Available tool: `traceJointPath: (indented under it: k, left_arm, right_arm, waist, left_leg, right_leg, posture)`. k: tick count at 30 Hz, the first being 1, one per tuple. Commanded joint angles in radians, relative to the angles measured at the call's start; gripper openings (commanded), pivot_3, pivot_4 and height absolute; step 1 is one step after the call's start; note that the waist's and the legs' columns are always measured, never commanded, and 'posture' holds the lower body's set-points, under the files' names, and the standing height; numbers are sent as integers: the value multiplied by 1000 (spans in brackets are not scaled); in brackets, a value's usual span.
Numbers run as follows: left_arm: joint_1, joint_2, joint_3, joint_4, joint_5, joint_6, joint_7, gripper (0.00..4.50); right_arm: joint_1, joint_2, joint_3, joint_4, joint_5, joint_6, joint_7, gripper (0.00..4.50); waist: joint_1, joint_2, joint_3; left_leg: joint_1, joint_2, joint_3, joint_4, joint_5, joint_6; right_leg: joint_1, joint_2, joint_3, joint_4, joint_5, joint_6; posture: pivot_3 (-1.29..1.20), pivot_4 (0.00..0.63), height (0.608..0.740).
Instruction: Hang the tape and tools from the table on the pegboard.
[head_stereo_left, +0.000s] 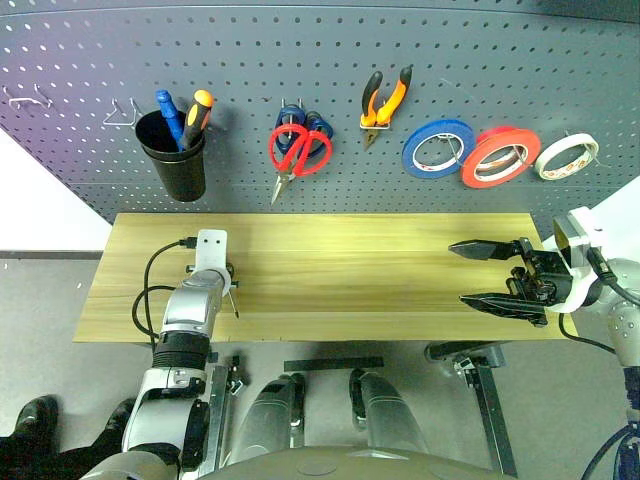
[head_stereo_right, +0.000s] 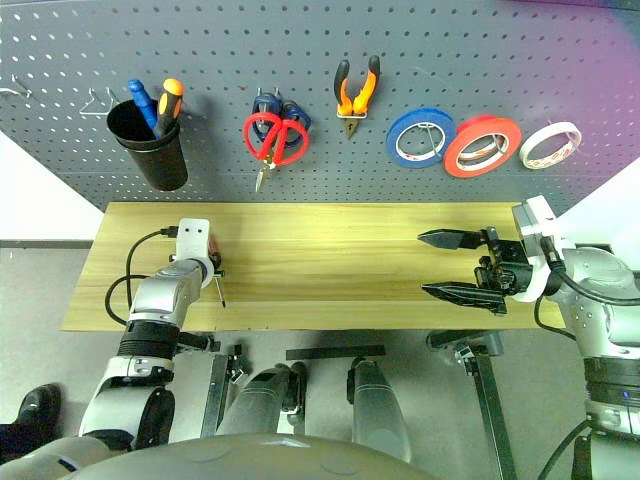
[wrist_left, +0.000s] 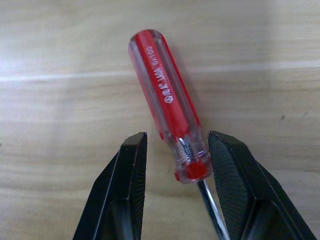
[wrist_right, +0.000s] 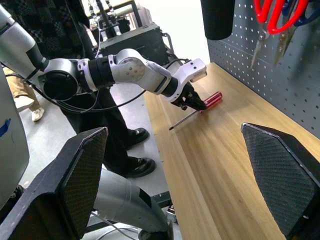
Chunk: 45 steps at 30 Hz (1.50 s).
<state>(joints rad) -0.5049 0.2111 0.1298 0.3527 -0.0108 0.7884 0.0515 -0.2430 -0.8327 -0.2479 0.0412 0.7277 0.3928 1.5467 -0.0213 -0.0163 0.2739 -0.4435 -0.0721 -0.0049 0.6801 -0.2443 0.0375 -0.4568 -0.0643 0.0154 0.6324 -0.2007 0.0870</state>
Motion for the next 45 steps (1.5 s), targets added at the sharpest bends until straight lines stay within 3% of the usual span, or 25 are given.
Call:
traceJointPath:
  k: [1, 9, 14, 19, 26, 33, 37, 45]
  left_arm:
    - [-6, 3, 1, -19, 11, 6, 15, 1995]
    - [-34, -32, 73, -24, -69, 155, -4, 1995]
    - [-86, -44, 134, 16, -92, 302, 28, 846]
    - [-106, -53, 183, 22, -116, 331, 34, 800]
    - [-58, -25, 66, -42, -114, 291, -72, 800]
    - [74, -42, 35, -246, -109, 155, -90, 800]
    - [157, -70, 55, -374, -121, 185, -65, 800]
    - [263, 60, -114, -554, -90, 100, -204, 800]
  right_arm:
    - [-17, -9, -24, -26, 19, 1, -3, 4500]
    - [-27, -5, -19, -29, 14, -2, -11, 4500]
    - [-30, -4, -20, -30, 17, 3, -15, 4500]
    - [-29, -5, -22, -28, 16, 3, -17, 4500]
    - [-34, -2, -20, -15, 11, -5, -17, 4500]
    - [-35, 5, -25, -15, 18, -7, -16, 4500]
    - [-44, 6, -23, 1, 16, -8, -7, 4500]
    - [-85, 15, -2, 56, -2, -22, 10, 4500]
  waist:
    - [0, 0, 0]
    - [1, 0, 0]
    - [1, 0, 0]
    - [0, 0, 0]
    - [0, 0, 0]
    - [1, 0, 0]
    - [1, 0, 0]
    - [4, 0, 0]
  left_leg:
    - [0, 0, 0, 0, 0, 0]
    - [0, 0, 0, 0, 0, 0]
    - [0, 0, 0, 0, 0, 0]
    - [0, 0, 0, 0, 0, 0]
    - [0, 0, 0, 0, 0, 0]
    - [-1, 0, 0, -1, 0, 0]
    - [-1, 0, 0, -2, 0, 0]
    - [-1, 0, 0, -2, 0, 0]
  right_leg:
    - [0, 0, 0, 0, 0, 0]
    - [0, 0, 0, 0, 0, 0]
    - [0, 0, 0, 0, 0, 0]
    - [0, 0, 0, 0, 0, 0]
    - [0, 0, 0, 0, 0, 0]
    - [0, 0, 0, -2, 0, 0]
    - [-1, 0, 0, -2, 0, 0]
    - [-1, -1, 0, -2, 0, -1]
  posture:
    - [-145, 270, 740]
    - [-144, 271, 740]
    - [-144, 272, 740]
    - [-147, 271, 740]
    - [-146, 266, 740]
    - [-139, 260, 740]
    - [-128, 260, 740]
    - [-102, 252, 740]
